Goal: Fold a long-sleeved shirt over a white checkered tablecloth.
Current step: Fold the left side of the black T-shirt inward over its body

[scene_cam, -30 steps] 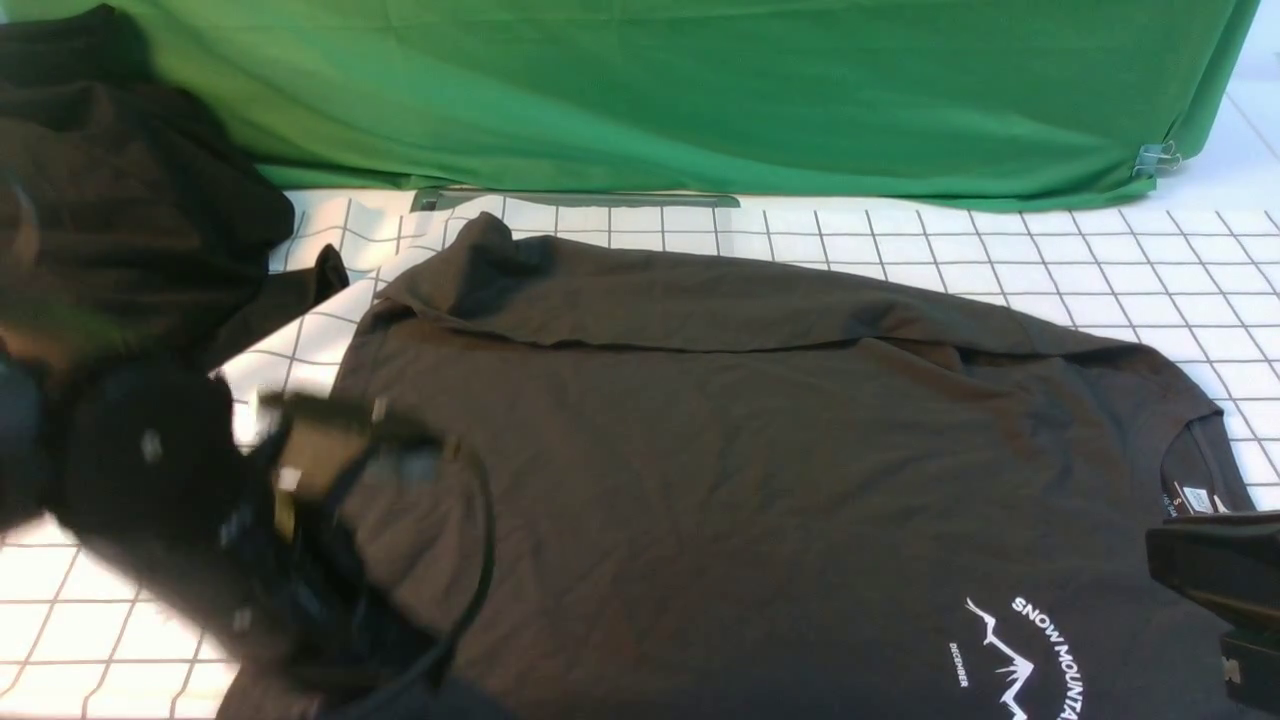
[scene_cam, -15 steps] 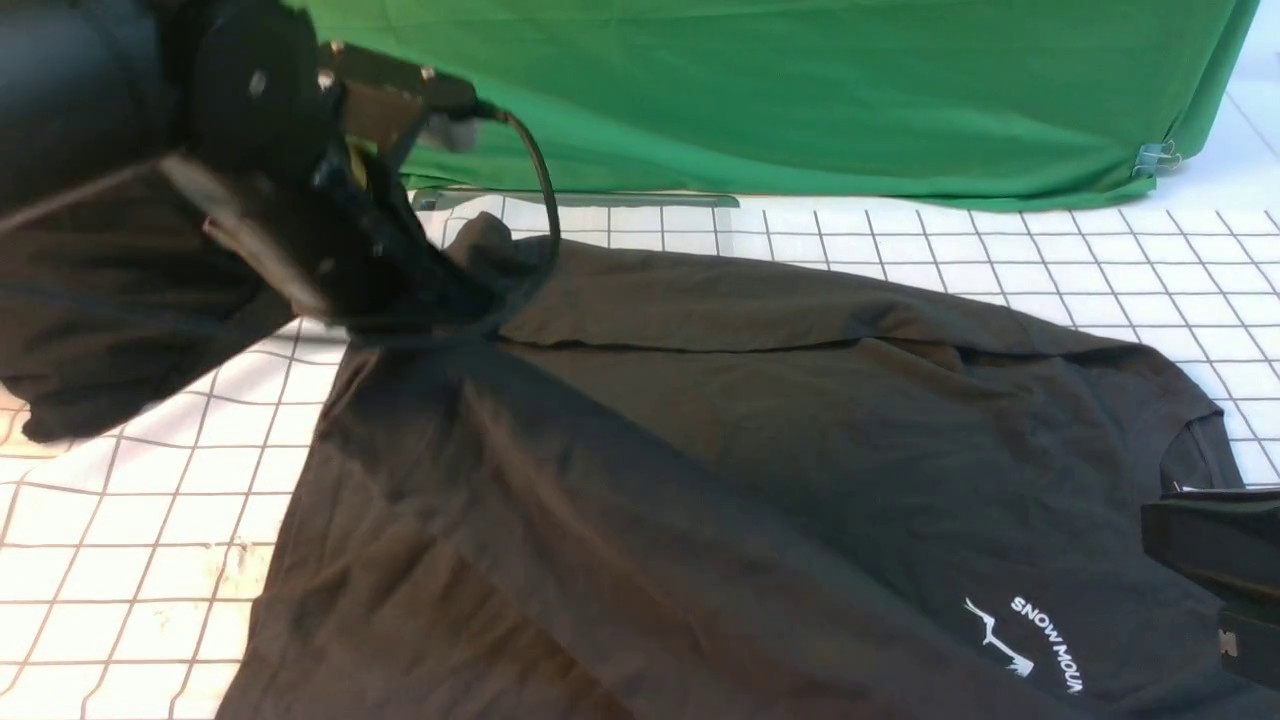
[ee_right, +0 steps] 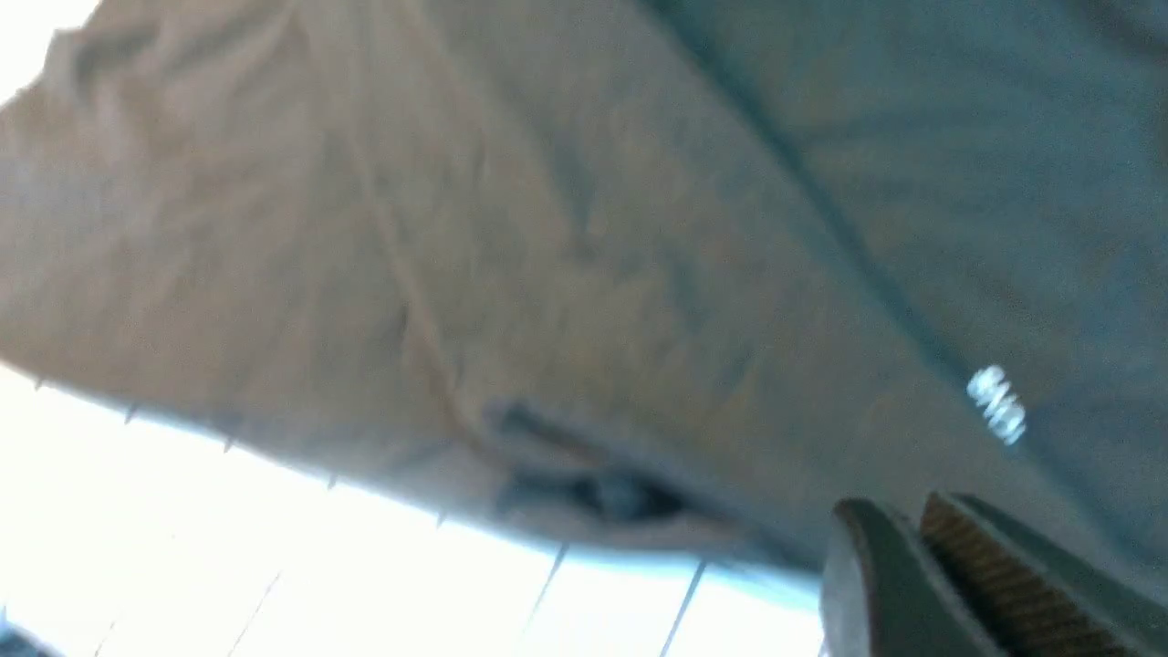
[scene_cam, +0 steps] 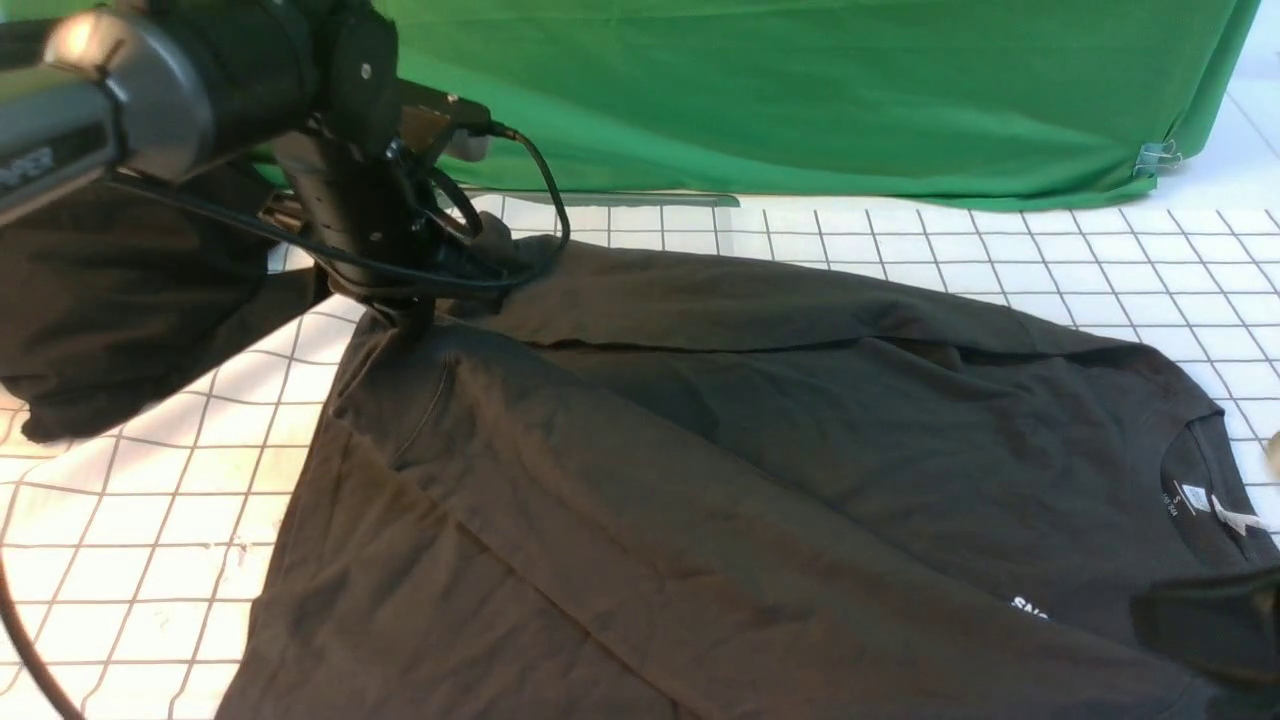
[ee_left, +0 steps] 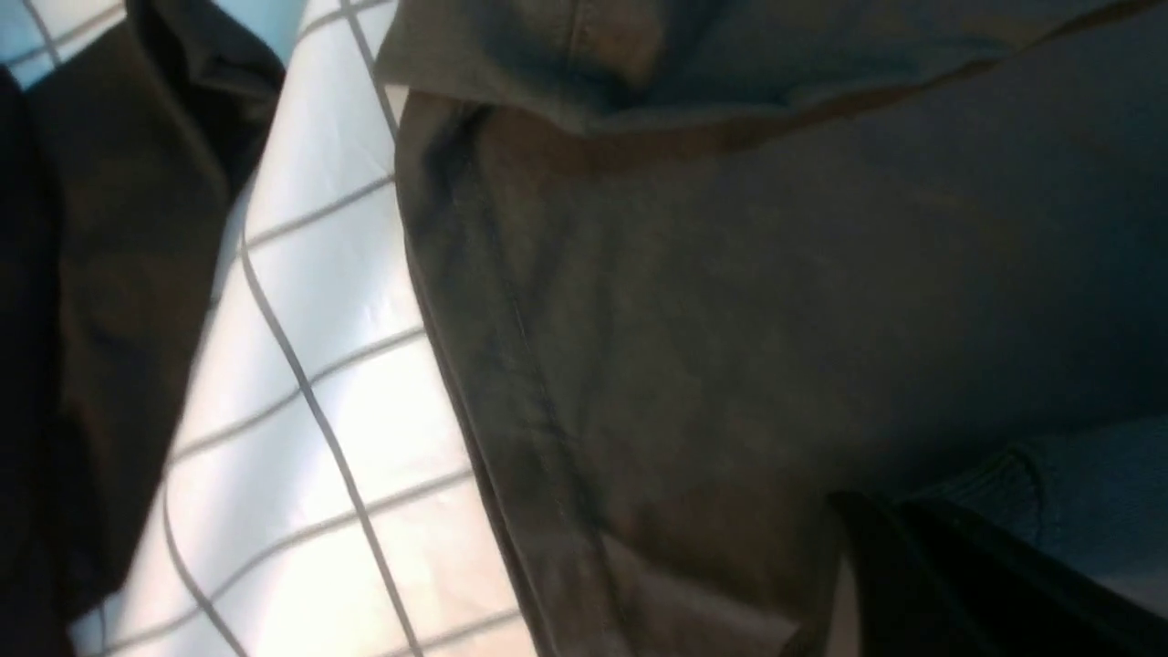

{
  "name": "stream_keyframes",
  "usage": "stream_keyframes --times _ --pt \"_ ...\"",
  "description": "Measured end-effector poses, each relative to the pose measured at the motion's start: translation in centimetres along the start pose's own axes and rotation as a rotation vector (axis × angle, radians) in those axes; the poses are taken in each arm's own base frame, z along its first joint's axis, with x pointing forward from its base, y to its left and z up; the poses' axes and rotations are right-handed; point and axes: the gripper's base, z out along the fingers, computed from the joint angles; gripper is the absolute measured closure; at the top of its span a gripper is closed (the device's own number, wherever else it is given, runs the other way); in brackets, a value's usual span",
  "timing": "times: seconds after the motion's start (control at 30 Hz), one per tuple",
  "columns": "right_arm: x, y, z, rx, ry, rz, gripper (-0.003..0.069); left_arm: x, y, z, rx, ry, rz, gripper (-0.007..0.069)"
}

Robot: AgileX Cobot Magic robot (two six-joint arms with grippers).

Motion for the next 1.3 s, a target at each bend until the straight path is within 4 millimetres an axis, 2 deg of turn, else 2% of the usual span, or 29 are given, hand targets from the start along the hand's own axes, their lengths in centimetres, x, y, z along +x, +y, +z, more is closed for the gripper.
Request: stream_keyframes --times 0.1,0.17,0.2,0.37,0.4,0.43,0.7,0.97,1.03,1.07,1.1,1.17,1.2,1.23,1.3 --pt "0.1 0.4 1.0 -0.047 0.076 -0.02 0.0595 0.0 0.0 0.2 0.0 -0.001 0.001 0.0605" --pt "0.1 0.9 2.9 -0.121 0.194 -0.055 0.0595 -0.1 0.0 0.3 0.001 -0.005 0.001 0.0605" --pt "0.1 0.9 3.1 -0.124 0.201 -0.058 0.0595 -0.1 0.0 0.3 0.001 -0.005 0.001 0.0605" --pt "1.0 0.9 8.8 -0.105 0.463 -0.153 0.0581 -0.2 0.3 0.3 0.0 -0.012 -0.009 0.0605" --pt "1.1 1.0 9.2 -0.104 0.477 -0.157 0.058 -0.2 0.3 0.3 0.0 -0.012 -0.009 0.0605" --pt "1.3 1.2 10.9 -0.097 0.496 -0.174 0.0552 -0.1 0.4 0.3 0.0 -0.012 -0.011 0.0605" --pt "1.3 1.5 15.1 -0.065 0.448 -0.191 0.0344 -0.2 0.4 0.3 0.0 -0.019 -0.011 0.0605" --pt "1.6 1.0 17.6 -0.037 0.435 -0.192 0.0307 -0.3 0.4 0.3 0.0 -0.031 -0.011 0.0605" --pt "1.7 1.0 17.8 -0.035 0.436 -0.193 0.031 -0.3 0.4 0.3 0.0 -0.031 -0.011 0.0605" --pt "1.7 0.9 18.0 -0.034 0.438 -0.198 0.0339 -0.3 0.4 0.3 0.0 -0.031 -0.011 0.0605" --pt "1.8 0.9 18.0 -0.034 0.439 -0.2 0.0372 -0.3 0.4 0.3 0.0 -0.031 -0.011 0.0605" --pt "1.8 0.9 18.1 -0.036 0.439 -0.207 0.0512 -0.3 0.4 0.3 0.0 -0.031 -0.011 0.0605" --pt "1.8 0.9 18.1 -0.036 0.439 -0.208 0.0561 -0.3 0.4 0.3 0.002 -0.031 -0.013 0.0605" --pt "1.8 0.9 18.1 -0.036 0.439 -0.209 0.0597 -0.3 0.3 0.3 0.004 -0.031 -0.014 0.0605" --pt "1.8 0.9 18.0 -0.037 0.45 -0.205 0.062 -0.3 0.3 0.3 0.008 -0.03 -0.017 0.0605"
